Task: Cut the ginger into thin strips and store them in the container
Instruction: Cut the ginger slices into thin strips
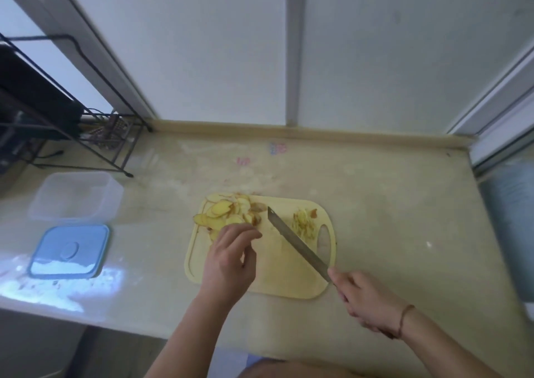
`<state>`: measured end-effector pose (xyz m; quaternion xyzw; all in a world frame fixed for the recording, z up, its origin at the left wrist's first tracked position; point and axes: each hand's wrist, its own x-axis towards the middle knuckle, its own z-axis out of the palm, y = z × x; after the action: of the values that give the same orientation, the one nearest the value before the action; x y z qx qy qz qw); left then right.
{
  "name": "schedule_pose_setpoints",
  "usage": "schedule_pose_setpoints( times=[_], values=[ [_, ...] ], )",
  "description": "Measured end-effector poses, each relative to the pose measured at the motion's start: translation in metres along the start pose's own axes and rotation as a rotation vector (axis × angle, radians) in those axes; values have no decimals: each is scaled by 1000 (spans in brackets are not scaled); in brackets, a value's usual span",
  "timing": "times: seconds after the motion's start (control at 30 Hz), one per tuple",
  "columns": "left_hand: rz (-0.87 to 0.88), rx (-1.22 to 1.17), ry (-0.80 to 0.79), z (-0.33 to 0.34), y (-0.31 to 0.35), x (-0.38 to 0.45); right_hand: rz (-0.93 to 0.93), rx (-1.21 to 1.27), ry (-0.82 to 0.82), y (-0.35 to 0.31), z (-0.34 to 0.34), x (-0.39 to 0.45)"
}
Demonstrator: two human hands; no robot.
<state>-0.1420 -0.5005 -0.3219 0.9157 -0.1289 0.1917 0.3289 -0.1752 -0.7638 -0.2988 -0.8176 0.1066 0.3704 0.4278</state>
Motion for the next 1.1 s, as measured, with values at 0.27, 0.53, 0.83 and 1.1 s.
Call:
schedule_pose_setpoints(
  times=[0.27,0.53,0.83,1.1],
  values=[
    [96,-31,-156,7,17,-5,-336,-869,271,-12,3,-18],
    [-127,92,-488,38,19,15,-294,-1037,305,-7,2,-13],
    [-23,157,-695,49,19,35,-270,-1118,326,-14,-2,-21],
    [-116,36,-403,48,-1,33,-253,-1012,383,-9,-1,-21]
  ],
)
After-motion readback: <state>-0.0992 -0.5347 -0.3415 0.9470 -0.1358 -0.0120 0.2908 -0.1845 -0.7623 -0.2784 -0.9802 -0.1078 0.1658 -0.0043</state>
